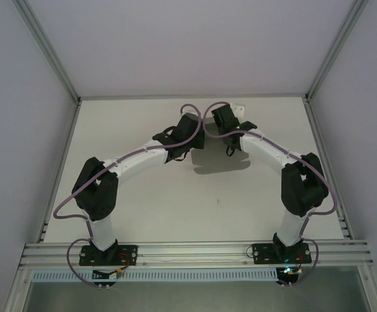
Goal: Assemble paper box
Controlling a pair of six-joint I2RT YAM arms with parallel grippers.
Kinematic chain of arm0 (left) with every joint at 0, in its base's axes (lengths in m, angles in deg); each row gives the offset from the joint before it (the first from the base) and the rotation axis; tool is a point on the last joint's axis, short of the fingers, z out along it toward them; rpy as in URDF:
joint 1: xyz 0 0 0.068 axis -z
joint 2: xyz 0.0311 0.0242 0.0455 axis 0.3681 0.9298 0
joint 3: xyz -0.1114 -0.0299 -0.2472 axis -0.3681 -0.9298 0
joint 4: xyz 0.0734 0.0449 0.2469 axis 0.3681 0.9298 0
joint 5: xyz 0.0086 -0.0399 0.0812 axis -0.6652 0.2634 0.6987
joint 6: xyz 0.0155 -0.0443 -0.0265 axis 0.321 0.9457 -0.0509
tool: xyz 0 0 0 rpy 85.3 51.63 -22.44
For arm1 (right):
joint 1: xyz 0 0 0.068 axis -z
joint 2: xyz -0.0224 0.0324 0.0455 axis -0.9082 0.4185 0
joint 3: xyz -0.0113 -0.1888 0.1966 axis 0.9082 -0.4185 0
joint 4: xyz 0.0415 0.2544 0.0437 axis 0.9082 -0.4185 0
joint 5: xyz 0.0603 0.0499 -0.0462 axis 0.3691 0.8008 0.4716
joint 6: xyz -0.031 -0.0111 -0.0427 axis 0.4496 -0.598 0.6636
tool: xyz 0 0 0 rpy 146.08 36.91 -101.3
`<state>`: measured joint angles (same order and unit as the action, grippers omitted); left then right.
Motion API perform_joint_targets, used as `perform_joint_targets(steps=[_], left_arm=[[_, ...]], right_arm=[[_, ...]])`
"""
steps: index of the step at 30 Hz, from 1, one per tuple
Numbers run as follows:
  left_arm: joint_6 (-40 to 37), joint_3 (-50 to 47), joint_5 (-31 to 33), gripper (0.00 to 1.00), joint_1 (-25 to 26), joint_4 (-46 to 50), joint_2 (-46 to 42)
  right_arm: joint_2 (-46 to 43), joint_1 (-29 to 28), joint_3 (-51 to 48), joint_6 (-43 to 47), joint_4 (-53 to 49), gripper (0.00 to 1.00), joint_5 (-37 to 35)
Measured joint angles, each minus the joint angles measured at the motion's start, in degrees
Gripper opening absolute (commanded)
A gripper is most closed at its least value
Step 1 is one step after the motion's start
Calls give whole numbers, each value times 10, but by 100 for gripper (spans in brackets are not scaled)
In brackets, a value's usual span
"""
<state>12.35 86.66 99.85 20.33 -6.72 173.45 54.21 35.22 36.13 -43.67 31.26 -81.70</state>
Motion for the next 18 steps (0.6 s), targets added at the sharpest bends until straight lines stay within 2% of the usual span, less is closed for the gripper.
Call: perform_joint_targets(steps=[7, 12, 15, 18], left_arm=[[3, 0, -7, 0, 6, 1, 7], [5, 4, -6, 0, 8, -1, 12], [5, 5, -2, 0, 8, 3, 14], [5, 5, 4, 0, 8, 19, 15]], right_arm=[[32, -2, 42, -62, -75, 0, -34], [32, -2, 37, -57, -60, 0, -48], [10, -2, -18, -28, 12, 11, -32], [-28, 5, -96, 10, 109, 29, 22]])
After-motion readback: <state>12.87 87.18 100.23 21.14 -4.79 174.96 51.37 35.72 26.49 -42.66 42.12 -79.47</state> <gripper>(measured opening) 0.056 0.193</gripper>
